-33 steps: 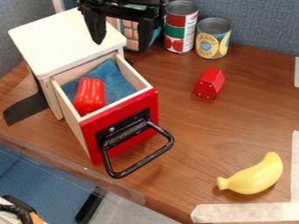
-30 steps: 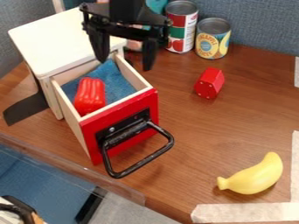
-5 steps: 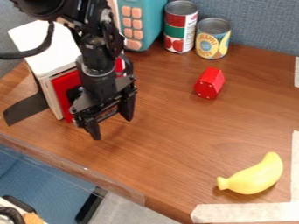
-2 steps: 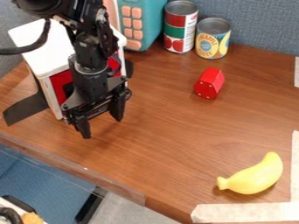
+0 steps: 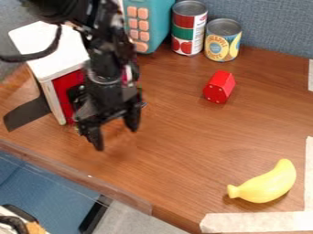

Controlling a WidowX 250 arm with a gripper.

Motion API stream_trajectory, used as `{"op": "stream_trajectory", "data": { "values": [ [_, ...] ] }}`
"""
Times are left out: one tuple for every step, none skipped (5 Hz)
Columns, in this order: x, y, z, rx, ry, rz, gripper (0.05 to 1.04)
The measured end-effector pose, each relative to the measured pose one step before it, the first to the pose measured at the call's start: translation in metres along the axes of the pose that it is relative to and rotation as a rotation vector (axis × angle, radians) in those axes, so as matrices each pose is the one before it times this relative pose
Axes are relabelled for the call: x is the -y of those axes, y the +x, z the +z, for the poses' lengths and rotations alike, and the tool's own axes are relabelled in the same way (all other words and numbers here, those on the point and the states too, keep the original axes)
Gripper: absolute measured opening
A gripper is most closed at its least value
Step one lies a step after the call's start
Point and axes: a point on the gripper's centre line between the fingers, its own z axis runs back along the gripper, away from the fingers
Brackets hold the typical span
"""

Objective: Closed the drawer

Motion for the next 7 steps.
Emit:
{"op": "stream_trajectory", "data": {
  "values": [
    [0.00586,-0.02443,0.00779,-0.0166,-0.0126,-0.0808,1.001],
    [0.00803,-0.01731,0.00849,0.0058,-0.0267,-0.0822,1.001],
    [0.00607,-0.02249,0.00937,-0.0058,0.0113,-0.1609,1.001],
    [0.00951,-0.01772,0.01444,0.0365,-0.0147,-0.1545,1.001],
    [0.01316,-0.01863,0.02222,0.0252,-0.0549,-0.1500,1.001],
    [0.01035,-0.01718,0.02507,0.0256,-0.0373,-0.1113,1.001],
    [0.00253,-0.00738,0.02326,0.0241,-0.0354,-0.0418,1.001]
  ]
}}
